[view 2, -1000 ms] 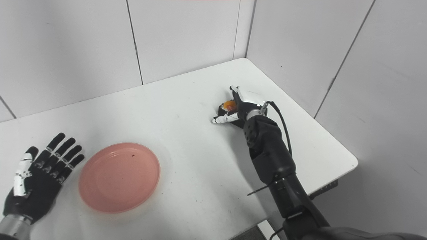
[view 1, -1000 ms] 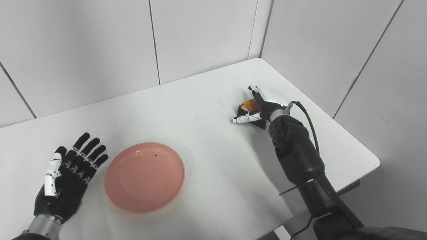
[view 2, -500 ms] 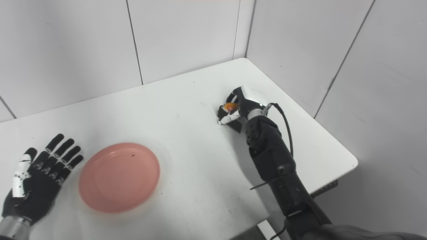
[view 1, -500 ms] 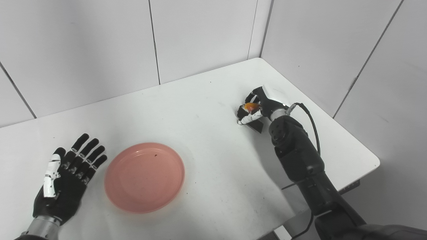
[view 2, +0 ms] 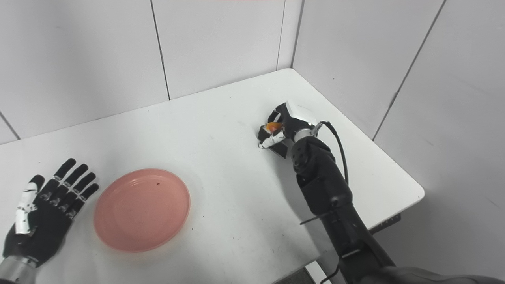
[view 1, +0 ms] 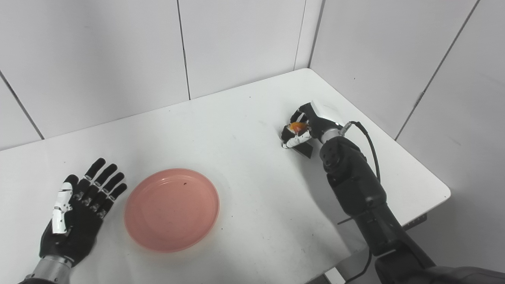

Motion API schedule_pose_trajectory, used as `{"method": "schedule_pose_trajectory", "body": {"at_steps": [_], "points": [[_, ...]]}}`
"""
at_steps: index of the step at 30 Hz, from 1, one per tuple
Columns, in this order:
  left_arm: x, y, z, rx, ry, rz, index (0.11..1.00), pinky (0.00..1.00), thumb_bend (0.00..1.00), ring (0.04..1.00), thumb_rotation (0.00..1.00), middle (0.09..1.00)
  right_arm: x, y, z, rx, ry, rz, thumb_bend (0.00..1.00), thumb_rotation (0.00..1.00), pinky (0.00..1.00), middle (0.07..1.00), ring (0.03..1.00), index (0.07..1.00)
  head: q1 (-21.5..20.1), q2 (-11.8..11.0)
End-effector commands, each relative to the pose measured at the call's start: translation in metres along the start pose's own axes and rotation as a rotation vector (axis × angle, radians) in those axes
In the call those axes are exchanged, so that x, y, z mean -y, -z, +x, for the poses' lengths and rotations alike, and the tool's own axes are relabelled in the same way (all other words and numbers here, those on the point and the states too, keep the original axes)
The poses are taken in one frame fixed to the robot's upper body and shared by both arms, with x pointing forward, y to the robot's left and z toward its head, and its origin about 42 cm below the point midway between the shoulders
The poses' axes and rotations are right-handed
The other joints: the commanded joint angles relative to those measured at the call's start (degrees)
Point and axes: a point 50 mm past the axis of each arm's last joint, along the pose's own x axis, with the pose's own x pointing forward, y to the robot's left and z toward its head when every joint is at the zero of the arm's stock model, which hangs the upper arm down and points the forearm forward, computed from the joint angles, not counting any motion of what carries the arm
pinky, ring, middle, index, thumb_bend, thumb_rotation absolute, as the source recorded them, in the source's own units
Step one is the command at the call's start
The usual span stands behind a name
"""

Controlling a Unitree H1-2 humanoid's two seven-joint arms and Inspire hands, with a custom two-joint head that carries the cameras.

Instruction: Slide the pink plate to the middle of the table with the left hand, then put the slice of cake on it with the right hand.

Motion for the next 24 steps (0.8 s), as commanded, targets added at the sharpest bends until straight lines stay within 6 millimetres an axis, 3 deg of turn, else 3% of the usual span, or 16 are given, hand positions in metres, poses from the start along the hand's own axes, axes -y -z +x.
{"method": "schedule_pose_trajectory", "body": {"at_steps": [1, 13, 24], "points": [[-0.008, 0.026, -0.011, -0.116, -0.071, -0.028, 0.883, 0.9, 0.43, 0.885, 1.0, 0.893, 0.03, -0.018, -0.001, 0.05, 0.098, 0.018, 0.52, 0.0, 0.32, 0.45, 0.392, 0.54, 0.2, -0.1], [0.0, 0.028, -0.008, -0.122, -0.073, -0.023, 0.887, 0.9, 0.42, 0.885, 1.0, 0.894, 0.062, -0.076, -0.033, 0.235, 0.179, 0.036, 0.52, 0.0, 0.33, 0.447, 0.396, 0.542, 1.8, 0.1], [0.011, 0.029, -0.006, -0.13, -0.077, -0.019, 0.889, 0.9, 0.41, 0.895, 1.0, 0.903, 0.064, -0.116, -0.056, 0.365, 0.178, 0.044, 0.52, 0.0, 0.32, 0.445, 0.393, 0.542, 4.9, 0.3]]}}
